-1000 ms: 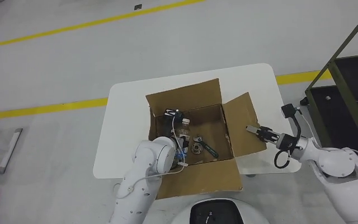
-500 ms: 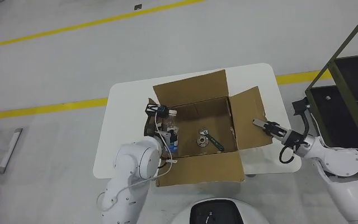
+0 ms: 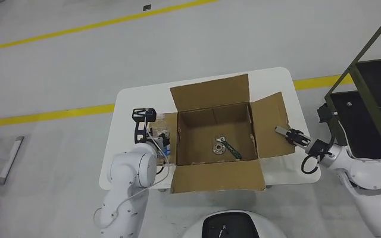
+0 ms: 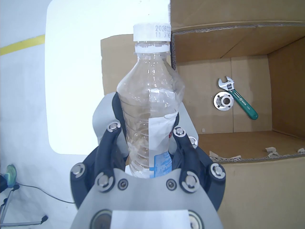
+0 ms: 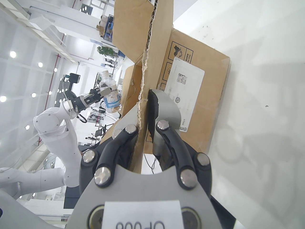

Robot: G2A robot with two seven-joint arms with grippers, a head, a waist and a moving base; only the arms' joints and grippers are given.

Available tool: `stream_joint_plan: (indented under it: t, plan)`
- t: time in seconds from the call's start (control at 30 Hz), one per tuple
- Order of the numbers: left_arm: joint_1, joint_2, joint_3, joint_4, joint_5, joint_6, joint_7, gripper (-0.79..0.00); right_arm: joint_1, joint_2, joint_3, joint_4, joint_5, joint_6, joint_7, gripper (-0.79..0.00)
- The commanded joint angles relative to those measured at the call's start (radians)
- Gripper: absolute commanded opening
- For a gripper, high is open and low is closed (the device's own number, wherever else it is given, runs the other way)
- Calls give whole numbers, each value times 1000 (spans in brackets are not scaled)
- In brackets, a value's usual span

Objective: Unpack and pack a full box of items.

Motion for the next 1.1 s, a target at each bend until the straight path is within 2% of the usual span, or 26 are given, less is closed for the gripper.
stream_joint_plan:
  t: [0.0, 0.23, 0.43, 0.87, 1.07]
  plan:
    - [-1, 1, -15, 15, 7, 7, -3, -785, -1, 0, 2, 0, 1, 0, -1, -785]
    - [-1, 0, -21, 56, 32, 16, 10, -785, -2, 2, 2, 4, -4, -5, 0, -785]
    - [9, -3, -57, 40, -68, 22, 73, -785, -8, 1, 11, -5, -3, -80, -43, -785]
    - [33, 4, -114, 21, 18, 45, 52, -785, -23, 5, 37, -3, 5, -96, -48, -785]
    - [62, 8, -168, 3, 22, 52, 29, -785, -29, 10, 58, -16, -8, -107, -23, -785]
